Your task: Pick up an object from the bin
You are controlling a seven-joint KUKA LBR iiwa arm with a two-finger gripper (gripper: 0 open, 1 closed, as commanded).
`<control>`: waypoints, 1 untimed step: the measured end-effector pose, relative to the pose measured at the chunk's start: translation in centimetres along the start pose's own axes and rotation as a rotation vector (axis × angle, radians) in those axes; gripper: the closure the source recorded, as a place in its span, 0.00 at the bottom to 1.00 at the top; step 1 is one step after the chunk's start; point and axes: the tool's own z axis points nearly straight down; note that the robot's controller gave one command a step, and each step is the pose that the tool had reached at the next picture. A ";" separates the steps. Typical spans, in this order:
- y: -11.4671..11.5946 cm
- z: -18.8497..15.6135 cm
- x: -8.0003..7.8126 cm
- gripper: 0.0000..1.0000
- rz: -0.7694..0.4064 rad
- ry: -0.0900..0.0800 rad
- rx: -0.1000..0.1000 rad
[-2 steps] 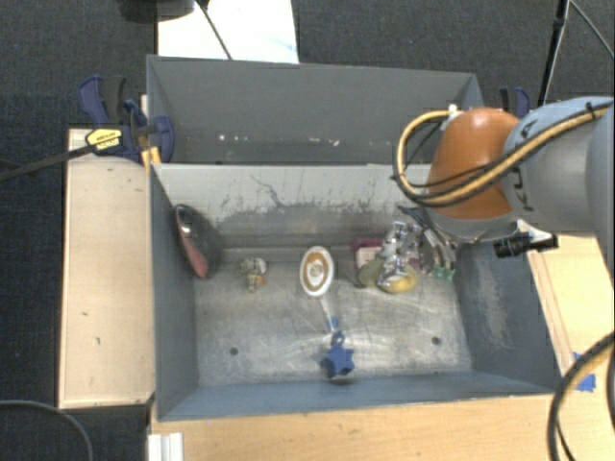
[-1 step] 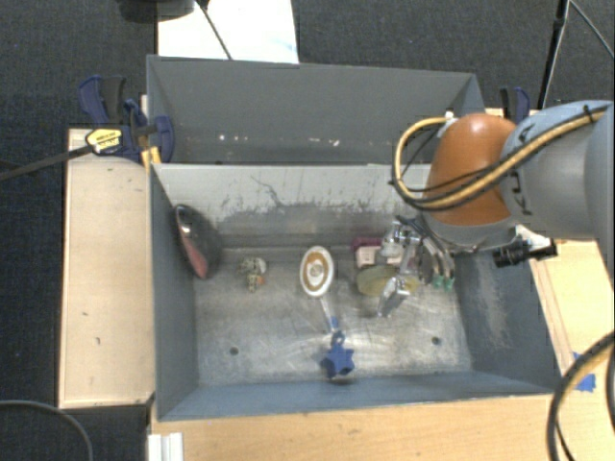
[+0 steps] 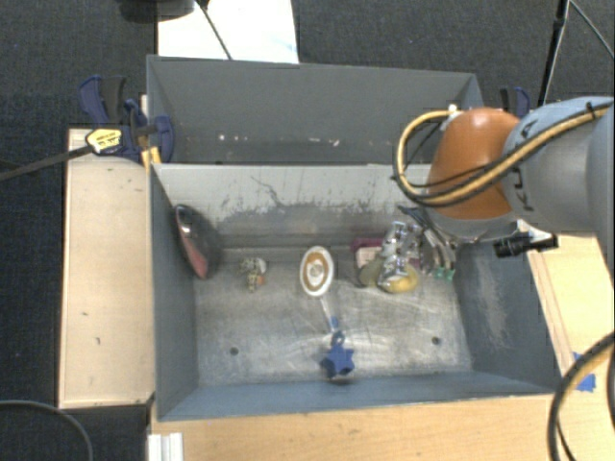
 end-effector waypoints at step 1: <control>0.1 0.5 1.0 0.00 -0.003 0.045 0.002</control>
Offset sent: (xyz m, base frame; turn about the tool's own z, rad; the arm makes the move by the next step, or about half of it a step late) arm 0.0000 0.0000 0.0000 0.0000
